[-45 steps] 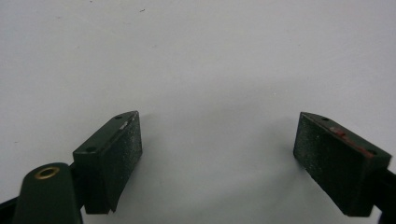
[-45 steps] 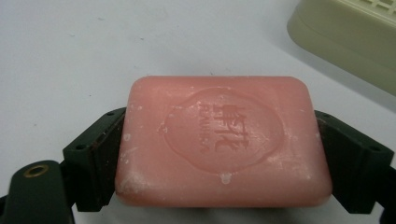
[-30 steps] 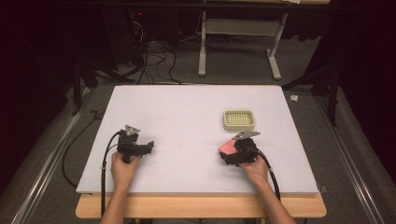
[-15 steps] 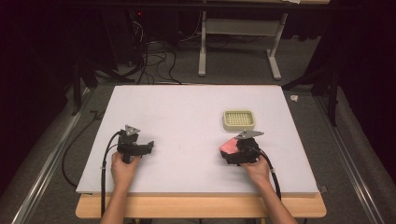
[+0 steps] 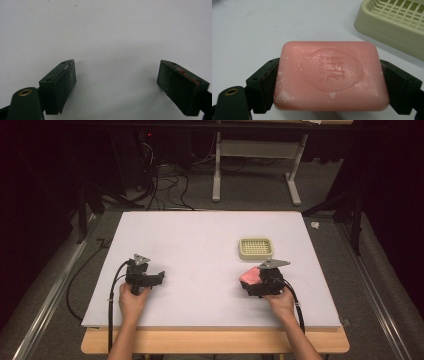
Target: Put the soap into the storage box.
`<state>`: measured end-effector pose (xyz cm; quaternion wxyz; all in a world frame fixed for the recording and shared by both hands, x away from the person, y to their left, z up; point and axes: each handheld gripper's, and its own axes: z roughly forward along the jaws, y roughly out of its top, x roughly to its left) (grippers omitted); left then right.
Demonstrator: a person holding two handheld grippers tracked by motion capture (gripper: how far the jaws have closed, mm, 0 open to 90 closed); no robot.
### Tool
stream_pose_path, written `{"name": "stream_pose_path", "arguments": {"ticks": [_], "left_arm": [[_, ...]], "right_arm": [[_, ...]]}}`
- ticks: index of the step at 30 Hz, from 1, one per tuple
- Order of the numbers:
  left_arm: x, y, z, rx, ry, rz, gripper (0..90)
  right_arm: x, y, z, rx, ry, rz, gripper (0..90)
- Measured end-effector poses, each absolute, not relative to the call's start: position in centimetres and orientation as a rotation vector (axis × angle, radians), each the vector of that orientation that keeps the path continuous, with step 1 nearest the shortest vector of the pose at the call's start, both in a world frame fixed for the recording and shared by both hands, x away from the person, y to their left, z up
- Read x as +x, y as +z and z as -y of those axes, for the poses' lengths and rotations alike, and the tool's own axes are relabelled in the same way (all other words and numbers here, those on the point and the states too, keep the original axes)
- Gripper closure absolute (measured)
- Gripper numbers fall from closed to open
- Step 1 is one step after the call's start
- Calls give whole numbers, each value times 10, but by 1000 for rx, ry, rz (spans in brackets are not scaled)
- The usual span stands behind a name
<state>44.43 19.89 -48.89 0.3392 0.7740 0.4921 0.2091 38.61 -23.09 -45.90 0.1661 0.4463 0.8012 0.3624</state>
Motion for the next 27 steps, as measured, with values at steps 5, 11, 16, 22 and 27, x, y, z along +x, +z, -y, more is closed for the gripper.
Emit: {"name": "stream_pose_path", "arguments": {"ticks": [5,11,16,22,27], "left_arm": [[444,-489,-199,2015,544,-1281,158],[444,-489,-199,2015,544,-1282,159],[444,-489,-199,2015,544,-1282,158],[444,-489,-199,2015,544,-1282,158],[444,-489,-199,2015,543,-1282,158]], "right_arm": [[386,-458,238,1310,1026,-2253,136],[386,-455,246,1335,1038,-2227,136],[387,-453,252,1355,1027,-2210,136],[390,-447,260,1376,1031,-2184,136],[392,-443,262,1383,1024,-2175,136]]}}
